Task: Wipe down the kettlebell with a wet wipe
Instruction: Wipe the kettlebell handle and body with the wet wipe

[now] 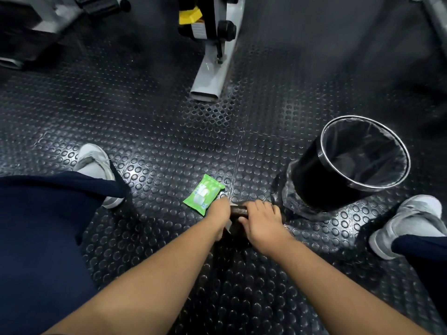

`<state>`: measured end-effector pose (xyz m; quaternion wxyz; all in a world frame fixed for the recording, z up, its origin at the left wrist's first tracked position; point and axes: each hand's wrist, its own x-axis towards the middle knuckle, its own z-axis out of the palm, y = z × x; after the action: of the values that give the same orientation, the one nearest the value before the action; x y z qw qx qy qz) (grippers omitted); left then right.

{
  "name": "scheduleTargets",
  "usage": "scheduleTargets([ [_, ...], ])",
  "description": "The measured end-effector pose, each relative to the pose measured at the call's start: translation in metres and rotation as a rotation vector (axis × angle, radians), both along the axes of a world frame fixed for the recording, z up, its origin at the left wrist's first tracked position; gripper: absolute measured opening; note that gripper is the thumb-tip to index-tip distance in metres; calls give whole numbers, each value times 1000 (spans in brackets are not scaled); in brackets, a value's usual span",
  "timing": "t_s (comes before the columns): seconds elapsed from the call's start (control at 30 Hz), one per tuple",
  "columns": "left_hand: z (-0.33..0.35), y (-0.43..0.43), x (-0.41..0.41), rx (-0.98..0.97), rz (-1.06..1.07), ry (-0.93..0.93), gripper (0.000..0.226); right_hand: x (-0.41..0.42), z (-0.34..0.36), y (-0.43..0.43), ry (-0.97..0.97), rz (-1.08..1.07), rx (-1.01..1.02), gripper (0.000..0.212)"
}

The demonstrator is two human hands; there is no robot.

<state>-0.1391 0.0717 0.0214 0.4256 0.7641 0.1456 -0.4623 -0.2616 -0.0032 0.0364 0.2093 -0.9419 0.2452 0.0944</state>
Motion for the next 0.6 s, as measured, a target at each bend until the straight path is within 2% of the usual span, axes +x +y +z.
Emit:
scheduleTargets([
  [0.07, -11, 2, -5, -49, 109, 60, 43, 1, 2, 0, 10, 1, 3, 41],
  [0.1, -10, 2, -8, -43, 99, 24, 43, 1, 2, -1, 15, 0, 0, 41],
  [0.27, 0, -6, -34, 91, -266, -520, 34, 1, 0, -3, 66, 13, 6, 39],
  [0.33, 3, -3, -40, 95, -314, -606, 35, 2, 0, -3, 77, 19, 2, 42],
  [0.4, 0, -4, -33, 84, -276, -541, 35, 3, 0, -3, 53, 9, 7, 39],
  [0.53, 0, -3, -5, -37, 32, -62, 38, 1, -2, -2, 20, 10, -12, 39],
  [0.6, -9, 3, 3, -85, 107, 78, 35, 0, -3, -2, 15, 8, -11, 40],
])
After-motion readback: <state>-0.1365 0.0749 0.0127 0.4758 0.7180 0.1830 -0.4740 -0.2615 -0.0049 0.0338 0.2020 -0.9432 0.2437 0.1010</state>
